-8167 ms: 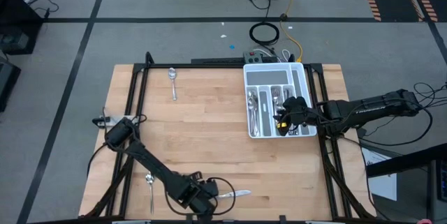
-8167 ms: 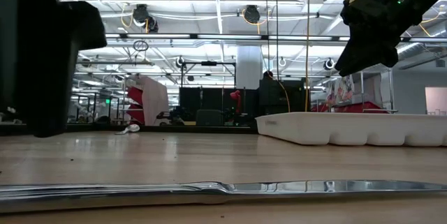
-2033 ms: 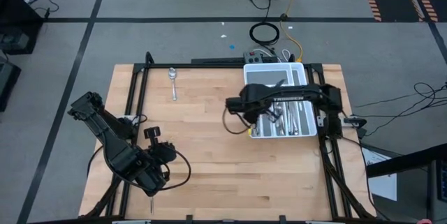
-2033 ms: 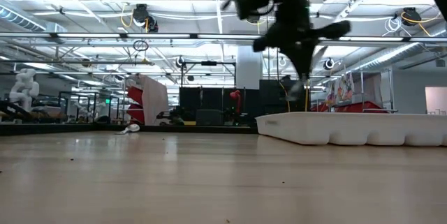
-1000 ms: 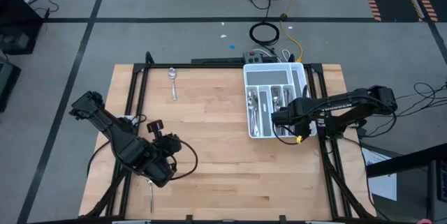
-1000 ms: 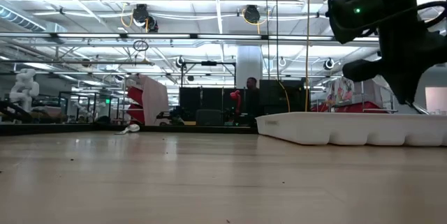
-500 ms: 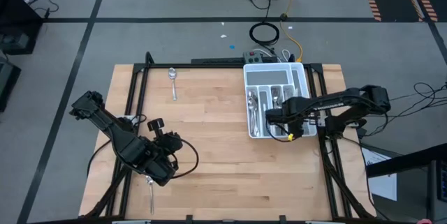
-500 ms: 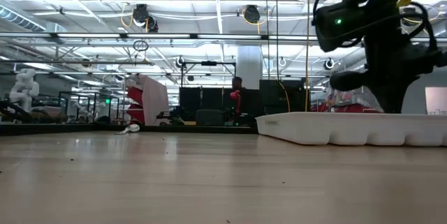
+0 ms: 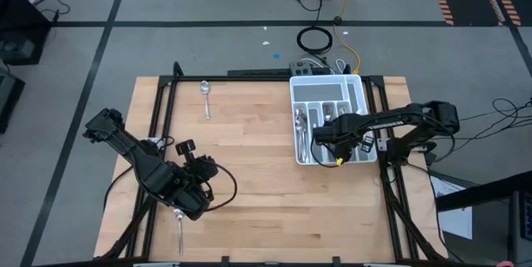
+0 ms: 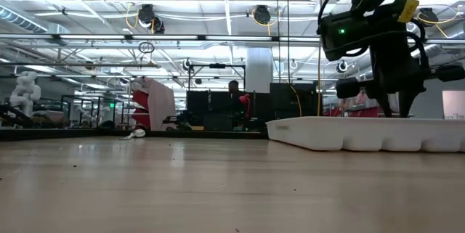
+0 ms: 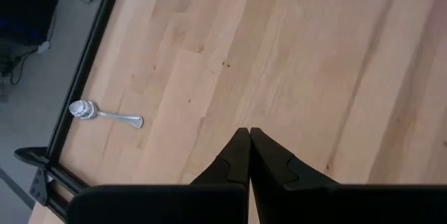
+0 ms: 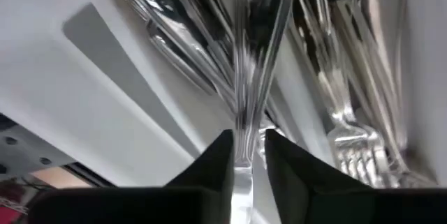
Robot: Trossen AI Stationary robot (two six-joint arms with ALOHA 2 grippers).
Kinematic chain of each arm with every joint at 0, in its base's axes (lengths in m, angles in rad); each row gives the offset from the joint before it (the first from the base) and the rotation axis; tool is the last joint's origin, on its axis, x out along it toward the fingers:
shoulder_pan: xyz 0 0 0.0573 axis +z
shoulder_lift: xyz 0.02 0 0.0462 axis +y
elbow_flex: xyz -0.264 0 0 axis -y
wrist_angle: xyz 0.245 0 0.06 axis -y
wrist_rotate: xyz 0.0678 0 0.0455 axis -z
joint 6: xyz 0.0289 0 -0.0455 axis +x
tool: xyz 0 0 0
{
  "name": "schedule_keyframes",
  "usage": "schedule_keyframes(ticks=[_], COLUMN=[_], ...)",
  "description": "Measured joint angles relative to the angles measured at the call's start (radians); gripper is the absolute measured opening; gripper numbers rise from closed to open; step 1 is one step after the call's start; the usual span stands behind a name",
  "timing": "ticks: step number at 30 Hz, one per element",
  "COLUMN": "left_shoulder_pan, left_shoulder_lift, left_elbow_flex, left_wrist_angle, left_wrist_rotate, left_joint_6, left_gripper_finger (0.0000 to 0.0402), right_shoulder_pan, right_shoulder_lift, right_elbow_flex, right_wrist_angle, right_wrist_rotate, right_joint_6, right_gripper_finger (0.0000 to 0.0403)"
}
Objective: Sort silverware
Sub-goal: Put the silver knife into the white silverware tray
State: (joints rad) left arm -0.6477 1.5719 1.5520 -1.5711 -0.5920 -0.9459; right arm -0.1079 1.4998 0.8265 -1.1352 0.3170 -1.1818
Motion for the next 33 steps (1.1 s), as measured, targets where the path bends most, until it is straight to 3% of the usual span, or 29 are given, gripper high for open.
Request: schedule_keyframes(ticks=[6, 11, 17, 21, 25, 30, 33], left_shoulder_pan=[0.047, 0.115, 0.197, 0.242, 0.259, 0.262, 0.262], left_shoulder_lift=[0.000, 0.000, 0.000, 0.000, 0.000, 0.001, 0.001], left_elbow_flex=[0.000, 0.000, 0.000, -0.009, -0.025, -0.025, -0.025], left_wrist_angle=[0.000, 0.000, 0.001, -0.001, -0.002, 0.000, 0.000], left_wrist_rotate=[-0.020, -0.083, -0.137, -0.150, -0.143, -0.127, -0.125], left_joint_6=[-0.020, -0.095, -0.124, -0.141, -0.137, -0.092, -0.091], left_gripper_finger=[0.0013, 0.0023, 0.0024, 0.0024, 0.0024, 0.0024, 0.0025], right_shoulder_pan=[0.000, -0.005, -0.007, -0.026, -0.084, -0.185, -0.244], right_shoulder_lift=[-0.049, -0.113, -0.196, -0.245, -0.260, -0.237, -0.231], right_elbow_flex=[0.003, 0.044, 0.093, 0.139, 0.125, 0.048, 0.003], right_wrist_angle=[-0.054, -0.065, -0.030, -0.013, -0.106, -0.152, -0.071], right_wrist_rotate=[-0.001, 0.008, 0.134, 0.175, 0.126, 0.059, 0.024], right_joint_6=[0.104, 0.217, 0.233, 0.525, 0.757, 0.903, 0.964], right_gripper_finger=[0.0113, 0.0133, 0.0133, 0.0132, 0.0106, 0.0012, 0.0010])
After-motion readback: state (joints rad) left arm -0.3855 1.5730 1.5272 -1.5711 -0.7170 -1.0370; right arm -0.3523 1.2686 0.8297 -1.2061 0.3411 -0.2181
